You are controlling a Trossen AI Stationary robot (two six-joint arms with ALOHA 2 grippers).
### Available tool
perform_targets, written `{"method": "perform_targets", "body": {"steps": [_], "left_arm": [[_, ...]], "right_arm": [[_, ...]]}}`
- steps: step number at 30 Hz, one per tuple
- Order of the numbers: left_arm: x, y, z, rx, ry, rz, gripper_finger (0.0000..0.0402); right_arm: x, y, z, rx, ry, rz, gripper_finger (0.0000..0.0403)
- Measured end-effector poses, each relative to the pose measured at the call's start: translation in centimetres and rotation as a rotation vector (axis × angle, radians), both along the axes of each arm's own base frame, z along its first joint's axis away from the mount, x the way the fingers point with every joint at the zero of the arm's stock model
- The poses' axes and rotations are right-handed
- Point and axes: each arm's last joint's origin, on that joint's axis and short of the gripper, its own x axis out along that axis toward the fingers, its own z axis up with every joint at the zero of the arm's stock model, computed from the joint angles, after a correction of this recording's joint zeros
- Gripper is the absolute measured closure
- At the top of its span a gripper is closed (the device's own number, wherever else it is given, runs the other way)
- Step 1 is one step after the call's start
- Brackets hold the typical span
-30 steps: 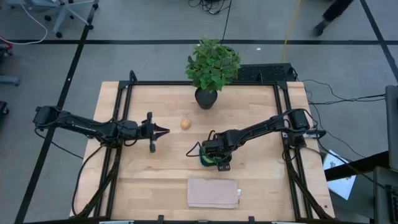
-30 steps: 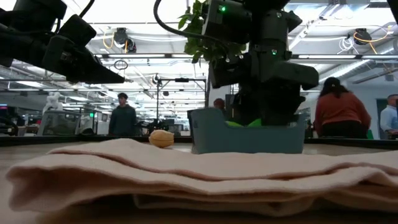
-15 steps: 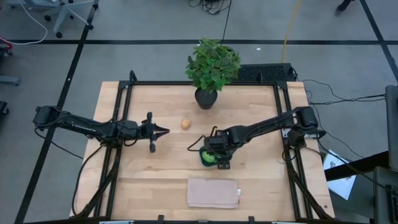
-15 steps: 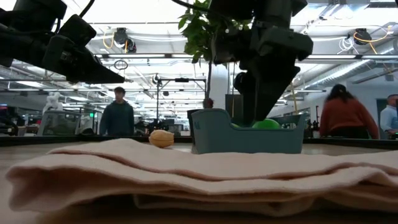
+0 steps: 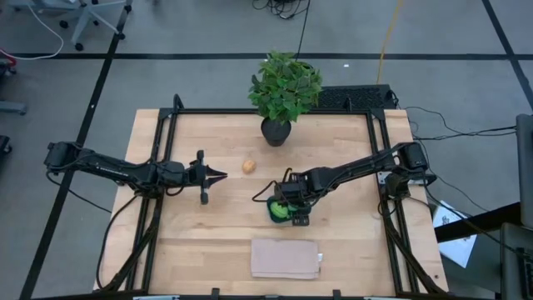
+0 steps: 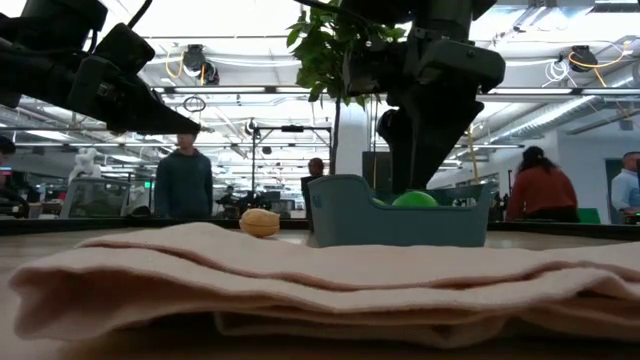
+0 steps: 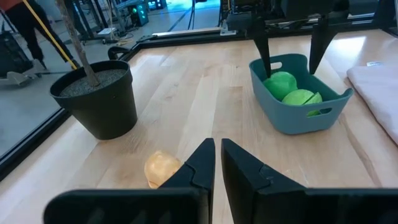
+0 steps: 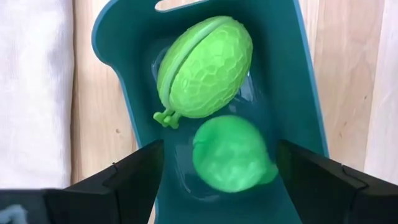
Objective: Pick and placing Produce into tupperware
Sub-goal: Adjust the blue bin
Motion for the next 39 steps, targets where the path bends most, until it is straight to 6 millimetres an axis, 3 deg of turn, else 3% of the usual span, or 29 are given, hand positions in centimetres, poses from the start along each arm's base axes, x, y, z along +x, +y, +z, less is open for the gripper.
{"method": "perform_targets", "body": {"steps": [7, 12, 20, 27, 34, 39], "left_arm": [[0.0, 0.0, 0.0, 0.000, 0.000, 0.000, 0.0369], [0.0, 0.0, 0.0, 0.000, 0.000, 0.000, 0.0369], [0.0, 0.0, 0.0, 0.000, 0.000, 0.000, 0.0369], [0.0, 0.0, -0.1, 0.001, 0.008, 0.000, 0.0369], [0.0, 0.0, -0.1, 0.002, 0.008, 0.000, 0.0369], [0.0, 0.0, -0.2, 0.004, 0.019, 0.000, 0.0369]], "right_arm": [[0.0, -0.1, 0.0, -0.042, -0.008, 0.013, 0.0108], [0.2, -0.3, 0.1, -0.091, -0.032, 0.018, 0.0134], [0.3, -0.7, 0.4, -0.099, -0.050, 0.041, 0.0207], [-0.2, -1.9, 2.8, -0.110, -0.132, 0.011, 0.0277], [-0.1, -3.5, 2.6, -0.124, -0.115, 0.012, 0.0387], [0.0, -4.1, 2.1, -0.133, -0.087, 0.017, 0.0392]]}}
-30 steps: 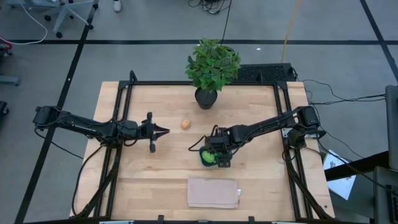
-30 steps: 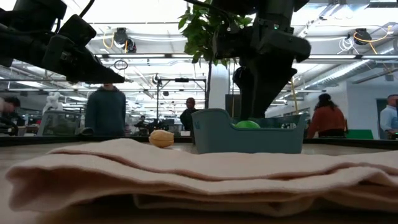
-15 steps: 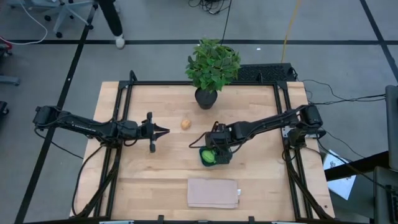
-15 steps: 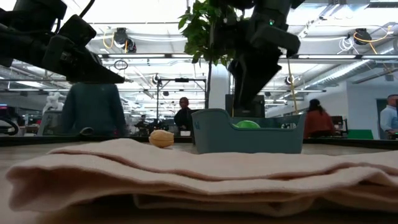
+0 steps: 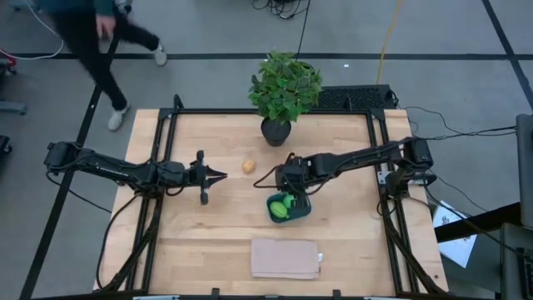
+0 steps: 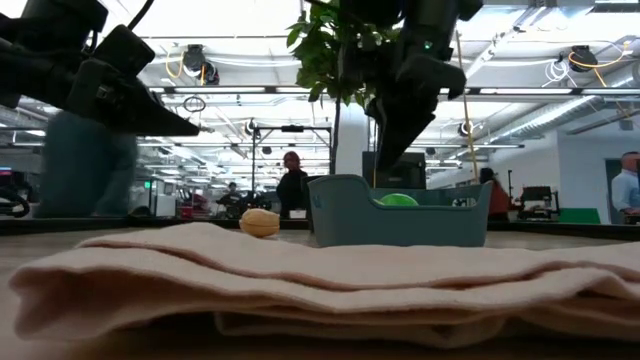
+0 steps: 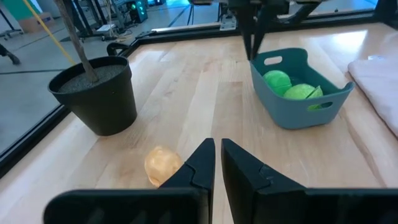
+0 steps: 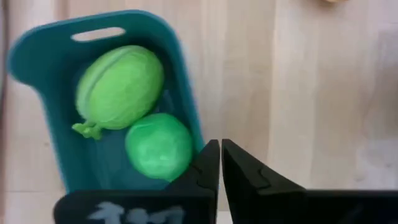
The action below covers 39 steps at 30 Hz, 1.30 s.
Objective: Pick and placing Produce into tupperware
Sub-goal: Adjust the blue bin
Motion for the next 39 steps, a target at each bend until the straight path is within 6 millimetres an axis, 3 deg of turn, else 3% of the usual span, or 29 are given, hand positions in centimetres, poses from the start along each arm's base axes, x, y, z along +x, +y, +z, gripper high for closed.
{"method": "perform_targets", "body": {"steps": [13, 23, 39], "left_arm": [[0.0, 0.0, -0.1, 0.002, 0.010, 0.000, 0.0369], [0.0, 0.0, -0.1, 0.002, 0.010, 0.000, 0.0369], [0.0, 0.0, -0.1, 0.003, 0.009, 0.000, 0.0369]], "right_arm": [[-1.0, -2.1, -0.9, 0.010, 0.092, -0.045, 0.0402], [-1.8, -2.1, -2.6, 0.054, 0.126, -0.061, 0.0403], [-1.8, -1.2, -2.6, 0.118, 0.133, -0.086, 0.0403]]}}
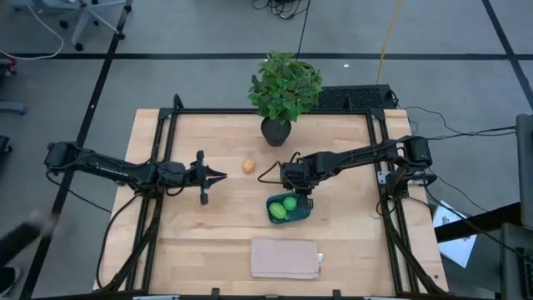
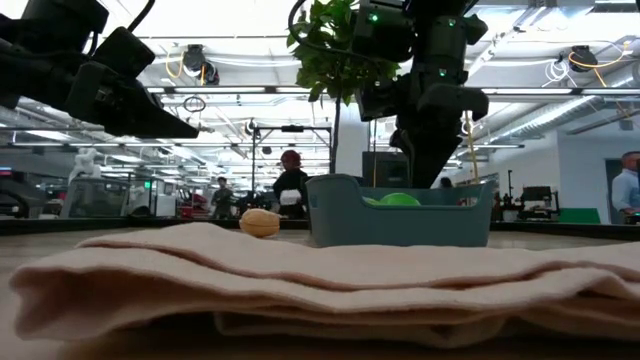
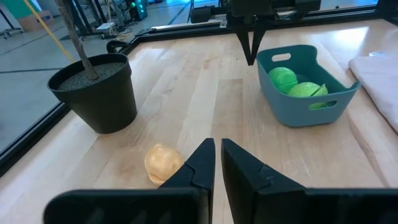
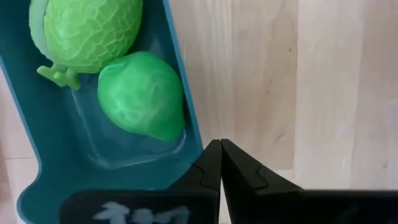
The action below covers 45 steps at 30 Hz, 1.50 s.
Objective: Pick and placing Produce into tupperware
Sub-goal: Adjust the blue bin
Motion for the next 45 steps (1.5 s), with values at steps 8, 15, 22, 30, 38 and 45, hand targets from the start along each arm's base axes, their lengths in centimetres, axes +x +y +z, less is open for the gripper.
{"method": "perform_targets", "body": {"steps": [8, 15, 22, 30, 38, 45], "left_arm": [[0.0, 0.0, 0.0, 0.000, 0.000, 0.000, 0.0369], [0.0, 0.0, 0.0, 0.000, -0.001, 0.000, 0.0369], [0.0, 0.0, 0.0, 0.000, 0.000, 0.000, 0.0369], [0.0, 0.0, 0.0, 0.000, -0.001, 0.000, 0.0369], [0.0, 0.0, 0.0, 0.003, 0.000, -0.001, 0.0369], [0.0, 0.0, 0.0, 0.002, 0.000, 0.000, 0.0369]], "right_arm": [[0.0, 0.6, 0.0, 0.010, 0.004, -0.008, 0.0403], [-0.1, 1.3, 0.0, 0.014, 0.013, -0.007, 0.0403], [-0.2, 1.7, 0.0, 0.016, 0.016, -0.006, 0.0403], [-0.2, 1.8, 0.0, 0.046, 0.020, -0.022, 0.0403], [-0.2, 2.0, 0.0, 0.047, 0.019, -0.018, 0.0403], [-0.2, 2.0, 0.0, 0.041, 0.014, -0.012, 0.0403]]}}
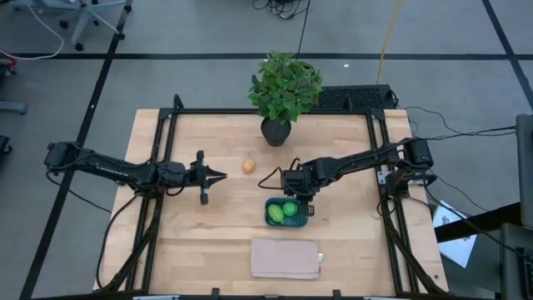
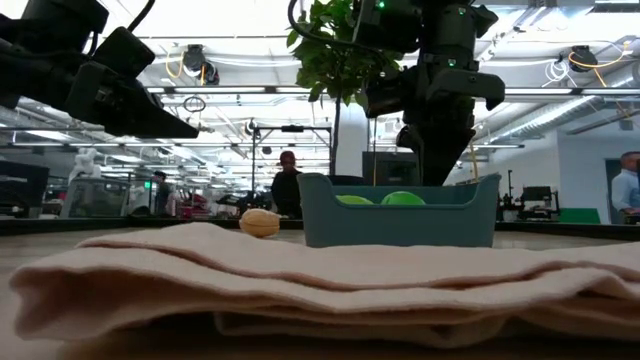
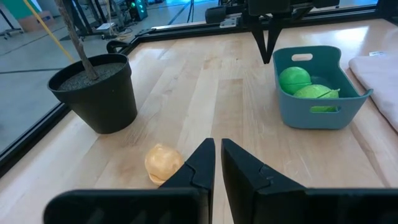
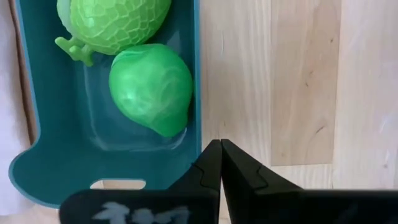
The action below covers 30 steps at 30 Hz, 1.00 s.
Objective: Pick and placing Produce into tupperware
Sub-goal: Adjust the blue bin, then put the brown potato into the blue bin
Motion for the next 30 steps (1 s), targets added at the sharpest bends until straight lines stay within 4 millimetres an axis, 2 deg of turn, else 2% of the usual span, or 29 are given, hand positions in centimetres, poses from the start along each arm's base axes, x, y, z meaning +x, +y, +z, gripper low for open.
{"method": "perform_targets", "body": {"steps": [7, 20, 30], "left_arm": [[0.0, 0.0, 0.1, -0.003, -0.006, 0.001, 0.0369], [0.0, 0.0, 0.1, -0.003, -0.009, 0.001, 0.0369], [0.0, 0.0, 0.1, 0.000, -0.006, 0.002, 0.0369]], "right_arm": [[-0.2, -0.2, 0.9, -0.004, -0.029, 0.011, 0.0403], [-1.9, -0.9, 5.9, -0.043, -0.223, -0.014, 0.0403], [-1.8, -0.7, 8.6, -0.052, -0.434, 0.032, 0.0403]]}}
